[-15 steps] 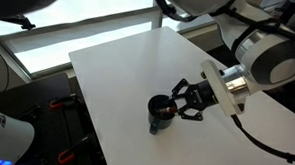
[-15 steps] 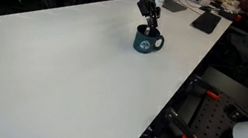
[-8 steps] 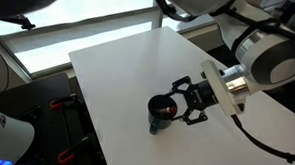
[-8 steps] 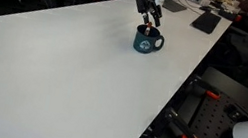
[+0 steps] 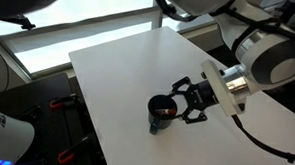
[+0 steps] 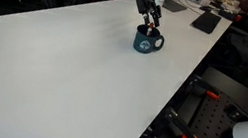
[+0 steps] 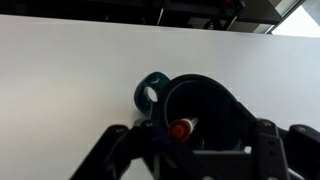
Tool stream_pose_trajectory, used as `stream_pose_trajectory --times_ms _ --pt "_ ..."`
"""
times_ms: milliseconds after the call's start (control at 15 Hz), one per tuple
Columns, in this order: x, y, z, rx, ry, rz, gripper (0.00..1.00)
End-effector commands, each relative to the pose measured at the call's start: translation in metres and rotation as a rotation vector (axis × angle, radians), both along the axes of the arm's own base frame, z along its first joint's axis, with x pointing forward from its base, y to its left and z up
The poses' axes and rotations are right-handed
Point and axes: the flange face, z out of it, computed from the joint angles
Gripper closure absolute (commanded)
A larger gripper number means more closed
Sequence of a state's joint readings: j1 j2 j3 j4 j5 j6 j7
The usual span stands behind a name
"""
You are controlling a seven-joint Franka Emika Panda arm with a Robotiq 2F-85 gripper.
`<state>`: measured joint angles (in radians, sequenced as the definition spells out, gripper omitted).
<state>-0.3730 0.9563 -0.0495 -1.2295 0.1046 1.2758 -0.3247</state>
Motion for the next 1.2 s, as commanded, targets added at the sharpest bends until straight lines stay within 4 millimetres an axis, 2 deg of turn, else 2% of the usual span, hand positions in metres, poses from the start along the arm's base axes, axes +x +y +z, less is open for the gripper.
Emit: stream_pose_trajectory --times_ms 0,333,533,600,733,933,1067,1133 --pt "0.0027 -0.0025 0.0034 -0.006 -0.024 0.001 0.26" --pt "0.0042 -0.0041 0.0021 -0.011 -0.032 0.004 0.21" --pt "0.0040 -0.0044 0.0015 -0.011 -0.032 0.005 0.28" --pt "0.0041 -0.0046 0.0011 -0.011 -0.032 0.007 0.35" --pt "0.0041 -0.0047 0.0005 -0.013 -0.033 0.011 0.55" --pt "0.0039 -0.0055 0.0000 -0.016 -0.037 0.013 0.79" --pt "0.0039 -0.0058 -0.0006 -0.018 -0.040 0.013 0.90" --pt "0.0038 -0.0061 -0.0009 -0.018 -0.041 0.011 0.90"
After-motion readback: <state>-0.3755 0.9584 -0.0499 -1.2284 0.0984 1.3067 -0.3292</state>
